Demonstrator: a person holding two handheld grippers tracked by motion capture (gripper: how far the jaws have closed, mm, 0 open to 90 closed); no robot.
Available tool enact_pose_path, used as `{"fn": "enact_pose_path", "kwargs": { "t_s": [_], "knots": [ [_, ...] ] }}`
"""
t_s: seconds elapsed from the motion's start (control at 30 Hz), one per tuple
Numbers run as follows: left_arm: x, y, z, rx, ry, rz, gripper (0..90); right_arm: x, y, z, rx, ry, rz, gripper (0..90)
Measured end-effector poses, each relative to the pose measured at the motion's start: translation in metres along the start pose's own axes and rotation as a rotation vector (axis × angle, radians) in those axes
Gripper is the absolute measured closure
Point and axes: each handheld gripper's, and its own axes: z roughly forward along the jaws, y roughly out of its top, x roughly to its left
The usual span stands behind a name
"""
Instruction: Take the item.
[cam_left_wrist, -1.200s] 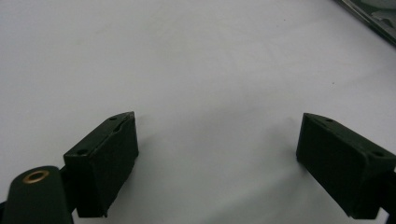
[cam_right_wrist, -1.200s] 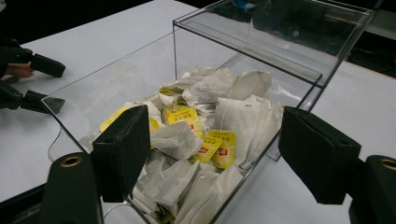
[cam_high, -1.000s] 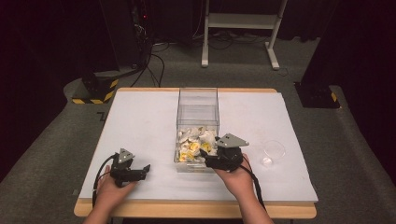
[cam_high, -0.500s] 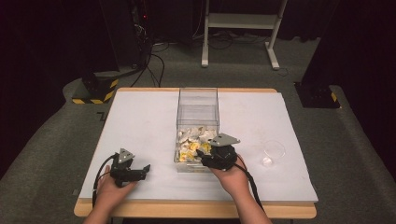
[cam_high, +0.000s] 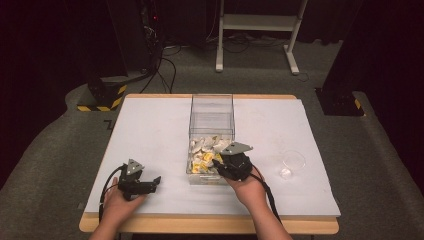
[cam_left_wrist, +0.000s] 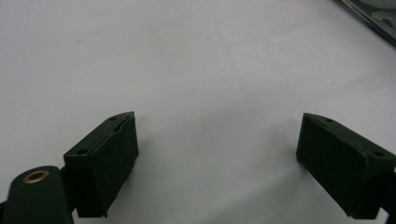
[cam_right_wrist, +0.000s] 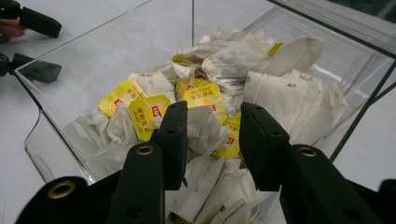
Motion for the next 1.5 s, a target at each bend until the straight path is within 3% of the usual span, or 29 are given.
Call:
{"fn": "enact_pose_path", "kwargs": {
  "t_s": [0.2, 0.43, 0.87, 1.5],
  "knots": [
    [0.000, 0.000, 0.000, 0.000, 0.000, 0.000, 13.1, 0.000, 0.000, 0.002, 0.019, -0.005, 0.003, 69.8],
    [0.000, 0.000, 0.000, 0.000, 0.000, 0.000, 13.1, -0.001, -0.001, 0.001, 0.019, 0.007, 0.005, 88.5],
    [0.000, 0.000, 0.000, 0.000, 0.000, 0.000, 13.1, 0.001, -0.004, -0.007, -0.041, -0.002, 0.013, 89.4],
    [0.000, 0.000, 0.000, 0.001, 0.000, 0.000, 13.0, 0.000, -0.019, -0.020, -0.172, -0.022, 0.027, 89.5]
  ]
}}
